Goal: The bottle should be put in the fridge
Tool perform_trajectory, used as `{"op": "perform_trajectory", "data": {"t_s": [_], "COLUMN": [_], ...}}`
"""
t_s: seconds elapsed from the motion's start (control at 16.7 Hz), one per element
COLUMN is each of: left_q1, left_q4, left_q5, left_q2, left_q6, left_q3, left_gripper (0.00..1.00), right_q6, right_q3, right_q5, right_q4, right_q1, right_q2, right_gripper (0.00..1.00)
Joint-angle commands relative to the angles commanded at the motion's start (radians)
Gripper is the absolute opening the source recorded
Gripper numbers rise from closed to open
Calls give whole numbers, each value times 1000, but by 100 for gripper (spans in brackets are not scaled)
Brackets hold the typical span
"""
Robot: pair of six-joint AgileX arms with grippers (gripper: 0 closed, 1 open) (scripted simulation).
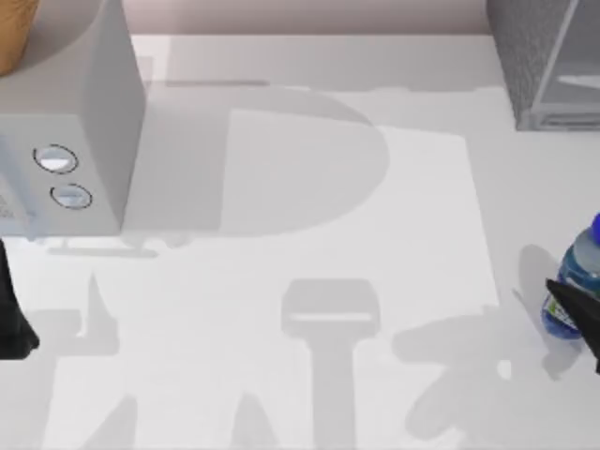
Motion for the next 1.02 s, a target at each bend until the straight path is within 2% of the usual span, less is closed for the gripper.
{"op": "perform_trajectory", "data": {"t_s": [0.24, 0.42, 0.78, 1.02], "left_q1": [0, 0, 0, 0], "left_q4": [0, 0, 0, 0], "left_q5": [0, 0, 0, 0], "left_q2": [0, 0, 0, 0], "left_q6": [0, 0, 0, 0], "left_q3": [0, 0, 0, 0], "left_gripper": [100, 100, 100, 100], "right_q6": [-53, -95, -85, 0], "right_q3": [23, 34, 27, 1], "right_q5": [-132, -198, -187, -65], "right_q4": [-226, -296, -309, -415], "right_q1": [-138, -186, -181, -146], "right_q2": [-147, -207, -216, -356], "right_gripper": [1, 1, 1, 1]}}
